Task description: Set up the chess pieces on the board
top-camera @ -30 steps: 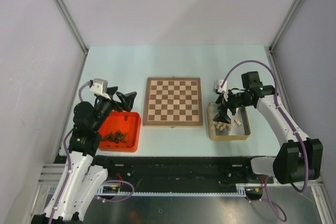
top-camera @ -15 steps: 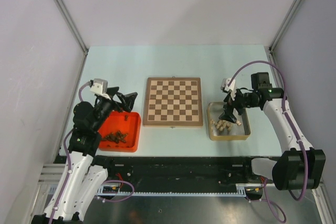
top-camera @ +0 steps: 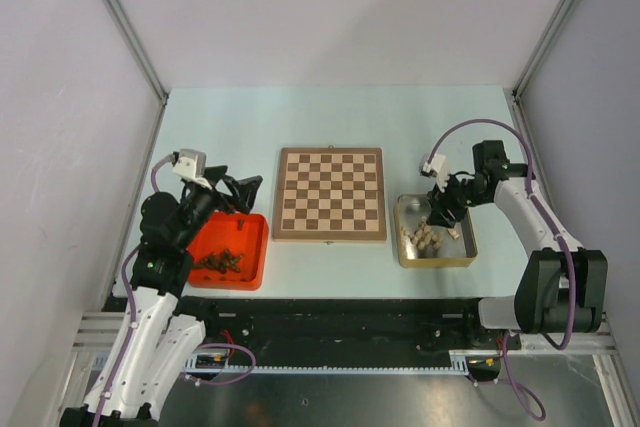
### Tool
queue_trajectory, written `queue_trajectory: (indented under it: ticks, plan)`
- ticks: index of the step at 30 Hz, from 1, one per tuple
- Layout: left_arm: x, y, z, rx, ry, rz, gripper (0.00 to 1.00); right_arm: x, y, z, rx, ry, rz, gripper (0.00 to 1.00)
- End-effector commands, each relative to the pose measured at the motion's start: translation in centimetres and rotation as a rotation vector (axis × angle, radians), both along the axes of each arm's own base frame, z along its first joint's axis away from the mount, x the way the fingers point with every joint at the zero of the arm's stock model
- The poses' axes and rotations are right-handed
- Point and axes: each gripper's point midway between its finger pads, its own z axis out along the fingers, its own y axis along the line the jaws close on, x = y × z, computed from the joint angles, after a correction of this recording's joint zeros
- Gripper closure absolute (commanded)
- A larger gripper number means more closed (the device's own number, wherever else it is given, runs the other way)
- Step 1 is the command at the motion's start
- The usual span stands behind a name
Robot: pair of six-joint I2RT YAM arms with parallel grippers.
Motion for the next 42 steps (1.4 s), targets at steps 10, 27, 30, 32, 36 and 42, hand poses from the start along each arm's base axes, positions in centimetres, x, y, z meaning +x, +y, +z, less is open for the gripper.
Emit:
queue_trajectory:
  ticks: [10, 27, 30, 32, 36, 42]
  plan:
    - [-0.5, -0.3, 2.0, -0.025, -0.043, -0.026, 0.0, 1.5, 0.2, -3.7, -0.156, 0.099, -0.122, 0.49]
    - [-0.6, -0.5, 2.0, -0.028, -0.042, -0.035, 0.0, 0.6, -0.1, -5.3, -0.223, 0.163, -0.109, 0.53]
    - [-0.6, -0.5, 2.0, -0.028, -0.042, -0.036, 0.0, 0.3, -0.1, -5.6, -0.225, 0.177, -0.102, 0.55]
    - [-0.6, -0.5, 2.0, -0.029, -0.04, -0.036, 0.0, 0.2, -0.1, -5.7, -0.228, 0.185, -0.1, 0.57]
    - [-0.6, -0.5, 2.0, -0.028, -0.043, -0.038, 0.0, 0.1, -0.1, -6.0, -0.238, 0.197, -0.098, 0.63]
    - [-0.6, -0.5, 2.0, -0.028, -0.042, -0.038, 0.0, 0.2, -0.2, -5.6, -0.238, 0.183, -0.099, 0.8]
